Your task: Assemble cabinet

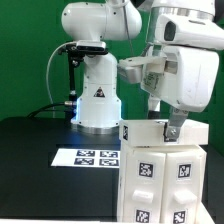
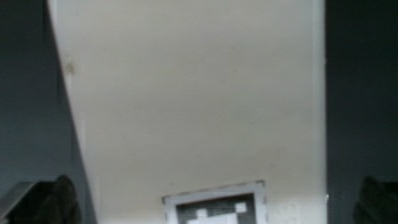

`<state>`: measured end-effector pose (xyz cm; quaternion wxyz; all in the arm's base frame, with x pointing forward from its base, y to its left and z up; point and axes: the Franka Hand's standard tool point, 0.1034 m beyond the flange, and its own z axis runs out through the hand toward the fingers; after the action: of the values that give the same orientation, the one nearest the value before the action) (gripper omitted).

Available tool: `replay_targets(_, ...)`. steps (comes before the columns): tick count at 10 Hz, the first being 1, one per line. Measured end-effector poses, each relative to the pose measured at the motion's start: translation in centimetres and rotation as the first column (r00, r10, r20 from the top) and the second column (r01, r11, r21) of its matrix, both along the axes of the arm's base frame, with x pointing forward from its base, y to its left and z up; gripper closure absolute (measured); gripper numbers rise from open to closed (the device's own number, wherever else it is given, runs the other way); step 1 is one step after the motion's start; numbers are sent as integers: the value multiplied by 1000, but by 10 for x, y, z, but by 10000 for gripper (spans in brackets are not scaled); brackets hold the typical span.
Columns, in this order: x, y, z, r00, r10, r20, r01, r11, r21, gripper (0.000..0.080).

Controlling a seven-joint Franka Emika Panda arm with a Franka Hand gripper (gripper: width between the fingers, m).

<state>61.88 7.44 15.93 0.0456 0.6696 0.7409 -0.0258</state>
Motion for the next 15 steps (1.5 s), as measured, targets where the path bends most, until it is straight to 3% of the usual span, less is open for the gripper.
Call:
replay_targets(1,0,0,0,999,-51,5,51,999,2,125)
replay_targets(2,0,0,0,991,-136,13,136,991,6,248)
replay_targets(5,0,-2,-1,913,-406,35,405,914,23,246)
replay_targets(7,-2,-2,-1,722,-690,53,688,724,44,246)
replay_targets(10,-4,1,-1,410,-912,19,911,410,40,246)
replay_targets(13,-4,3,-1,231,-973,27,971,232,51,245)
replay_targets(14,-4,4,-1,113,-993,22,991,114,63,245)
replay_targets(15,-2,2,-2,-66,-998,3,993,-65,94,245)
